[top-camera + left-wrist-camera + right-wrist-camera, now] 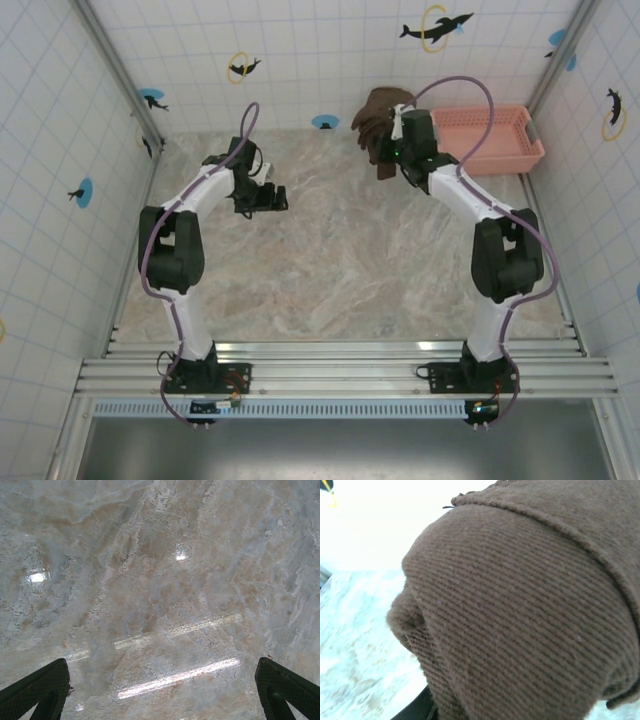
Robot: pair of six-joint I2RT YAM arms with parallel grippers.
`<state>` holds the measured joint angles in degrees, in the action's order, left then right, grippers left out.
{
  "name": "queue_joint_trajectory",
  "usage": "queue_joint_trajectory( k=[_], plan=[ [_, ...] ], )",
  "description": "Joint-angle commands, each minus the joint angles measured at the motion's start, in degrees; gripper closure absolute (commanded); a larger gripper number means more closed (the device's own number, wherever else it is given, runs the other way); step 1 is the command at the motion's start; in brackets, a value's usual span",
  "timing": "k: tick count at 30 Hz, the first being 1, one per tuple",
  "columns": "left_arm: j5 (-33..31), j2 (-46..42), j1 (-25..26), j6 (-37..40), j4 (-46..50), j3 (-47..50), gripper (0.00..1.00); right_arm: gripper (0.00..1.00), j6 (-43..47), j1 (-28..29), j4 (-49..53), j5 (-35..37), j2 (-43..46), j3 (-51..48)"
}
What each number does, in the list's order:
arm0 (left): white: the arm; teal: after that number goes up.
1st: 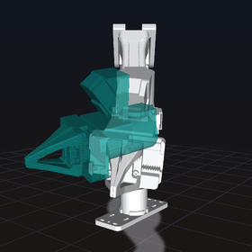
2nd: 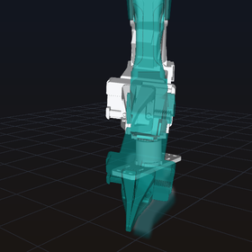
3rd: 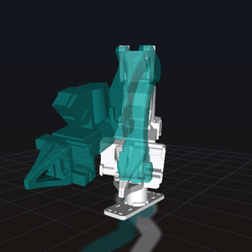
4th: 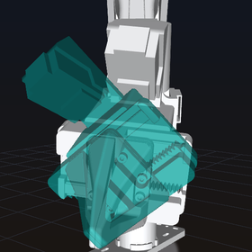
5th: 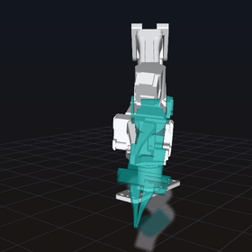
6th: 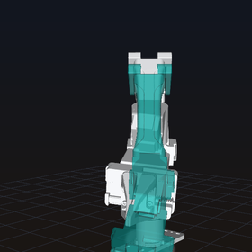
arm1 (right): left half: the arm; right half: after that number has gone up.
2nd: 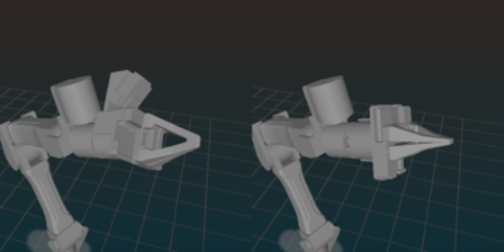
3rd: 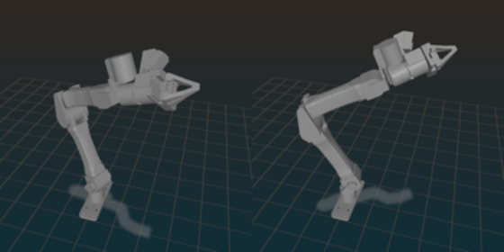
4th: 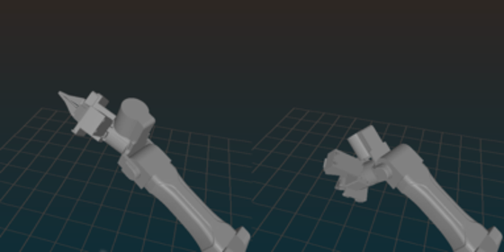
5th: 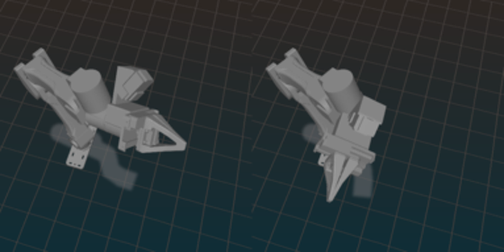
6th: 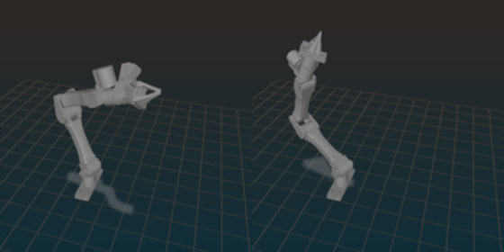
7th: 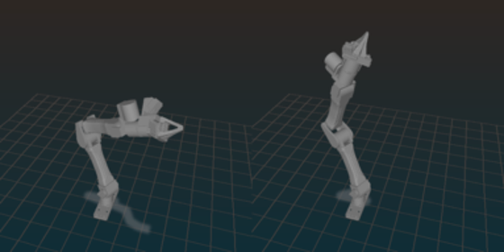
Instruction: Roll up the long pants
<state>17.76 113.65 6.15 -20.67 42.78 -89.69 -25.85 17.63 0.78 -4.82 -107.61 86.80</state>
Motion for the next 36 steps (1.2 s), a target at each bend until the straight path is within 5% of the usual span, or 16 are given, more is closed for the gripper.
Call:
queue_joint_trajectory(
  k=[1,13,36],
  plan=[
    [0.62,-0.16,-0.04,2.14,1.86,-0.86,0.03,0.75,4.76,-1.18,-13.29,8.72,6.74,-0.15],
    [-1.33,1.30,-0.09,4.65,6.56,-4.17,0.03,0.75,5.72,-6.23,-21.61,21.70,3.94,-3.05],
    [-0.98,6.14,-0.25,5.88,14.64,-11.81,0.03,0.74,6.42,-11.89,-32.77,35.71,-11.69,1.25]
  ],
)
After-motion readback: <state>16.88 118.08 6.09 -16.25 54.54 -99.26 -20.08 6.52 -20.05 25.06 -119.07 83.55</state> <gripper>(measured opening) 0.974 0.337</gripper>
